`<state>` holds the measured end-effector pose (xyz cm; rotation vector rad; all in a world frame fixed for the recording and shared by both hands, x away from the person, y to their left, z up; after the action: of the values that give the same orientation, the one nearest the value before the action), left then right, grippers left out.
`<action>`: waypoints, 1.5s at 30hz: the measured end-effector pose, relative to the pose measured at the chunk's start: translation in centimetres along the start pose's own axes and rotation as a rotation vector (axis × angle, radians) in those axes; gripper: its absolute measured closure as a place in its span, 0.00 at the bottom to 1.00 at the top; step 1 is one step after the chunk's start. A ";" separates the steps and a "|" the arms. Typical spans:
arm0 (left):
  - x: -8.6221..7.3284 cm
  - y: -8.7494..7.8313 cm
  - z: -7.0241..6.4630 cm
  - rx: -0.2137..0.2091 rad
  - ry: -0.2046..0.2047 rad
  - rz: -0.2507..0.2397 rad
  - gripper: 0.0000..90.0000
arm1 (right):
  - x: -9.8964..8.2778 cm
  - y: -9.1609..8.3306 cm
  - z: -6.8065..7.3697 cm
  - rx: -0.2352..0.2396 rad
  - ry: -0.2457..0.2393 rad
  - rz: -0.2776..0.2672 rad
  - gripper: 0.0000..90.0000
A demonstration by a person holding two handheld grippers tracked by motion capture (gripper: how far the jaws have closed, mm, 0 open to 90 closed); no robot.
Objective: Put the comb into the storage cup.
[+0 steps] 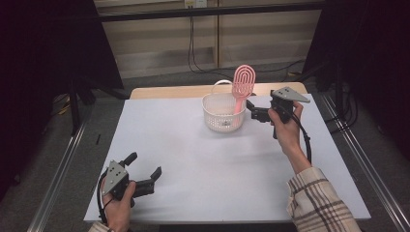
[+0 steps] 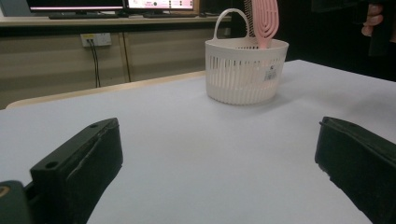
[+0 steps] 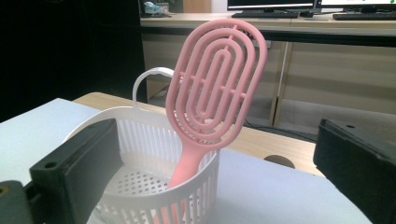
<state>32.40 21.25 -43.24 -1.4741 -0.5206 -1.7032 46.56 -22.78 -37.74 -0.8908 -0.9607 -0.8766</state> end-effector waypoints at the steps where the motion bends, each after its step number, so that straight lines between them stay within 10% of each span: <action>1: 0.0 0.0 0.0 0.000 0.000 0.001 0.01 | -0.1 -0.1 0.0 -0.004 -0.007 -0.002 0.00; 45: 0.0 0.0 -0.2 -0.001 -0.007 -0.005 0.01 | -4.1 -6.9 -0.3 -0.048 -0.103 -0.048 0.00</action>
<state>32.30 21.08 -43.28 -1.4814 -0.5280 -1.7028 39.11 -24.78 -40.08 -0.9647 -1.0578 -0.9049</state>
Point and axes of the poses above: each handheld gripper's, and its own axes: y roughly forward along the jaws, x roughly out of its top, z roughly to its left, the point moved 3 cm from there along y, roughly forward along the jaws, and after that the axes turned 15 degrees about y, right-handed, at the moved point
